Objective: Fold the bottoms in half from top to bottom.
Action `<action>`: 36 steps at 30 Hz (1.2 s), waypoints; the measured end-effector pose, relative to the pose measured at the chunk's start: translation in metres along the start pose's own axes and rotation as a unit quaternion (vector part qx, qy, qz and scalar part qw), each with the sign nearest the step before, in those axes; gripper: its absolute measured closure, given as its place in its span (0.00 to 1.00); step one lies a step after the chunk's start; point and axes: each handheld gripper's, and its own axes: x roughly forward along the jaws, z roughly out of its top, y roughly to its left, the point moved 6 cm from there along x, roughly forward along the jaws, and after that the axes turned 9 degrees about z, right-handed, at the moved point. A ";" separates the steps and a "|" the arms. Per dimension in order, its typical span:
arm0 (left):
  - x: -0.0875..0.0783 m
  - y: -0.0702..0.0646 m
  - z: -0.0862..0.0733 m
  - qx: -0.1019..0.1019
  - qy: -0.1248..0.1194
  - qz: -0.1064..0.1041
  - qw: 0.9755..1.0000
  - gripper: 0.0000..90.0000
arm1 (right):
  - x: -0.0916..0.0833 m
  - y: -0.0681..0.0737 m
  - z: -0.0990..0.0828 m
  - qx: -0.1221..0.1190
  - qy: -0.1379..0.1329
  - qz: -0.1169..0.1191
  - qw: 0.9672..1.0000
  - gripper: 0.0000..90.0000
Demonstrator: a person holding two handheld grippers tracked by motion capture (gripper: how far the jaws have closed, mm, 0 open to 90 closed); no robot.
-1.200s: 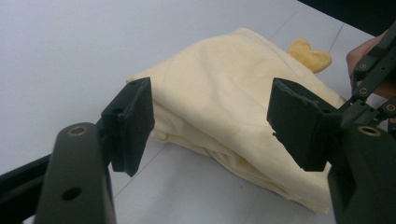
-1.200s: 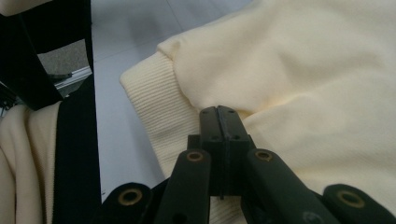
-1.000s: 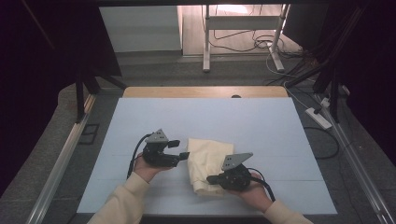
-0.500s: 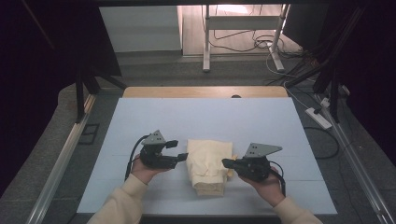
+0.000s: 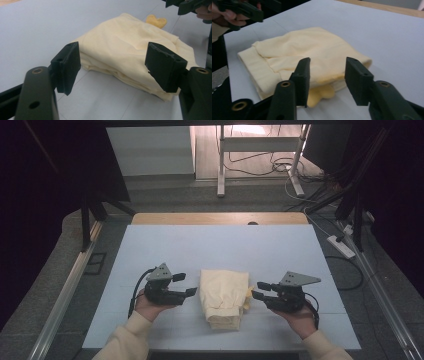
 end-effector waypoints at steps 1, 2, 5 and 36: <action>-0.001 0.000 -0.001 -0.003 0.000 0.001 1.000 0.32 | -0.003 -0.002 -0.001 0.001 0.000 -0.006 1.000 0.59; -0.002 0.000 -0.003 -0.003 0.001 0.001 1.000 0.32 | -0.005 -0.003 -0.003 0.001 0.001 -0.011 1.000 0.56; -0.006 0.000 -0.008 -0.004 0.005 0.005 1.000 0.31 | -0.014 -0.007 -0.006 0.001 -0.003 -0.019 1.000 0.53; -0.024 0.011 -0.029 -0.021 0.012 0.013 1.000 0.30 | -0.057 -0.033 -0.028 0.014 -0.004 -0.057 0.998 0.42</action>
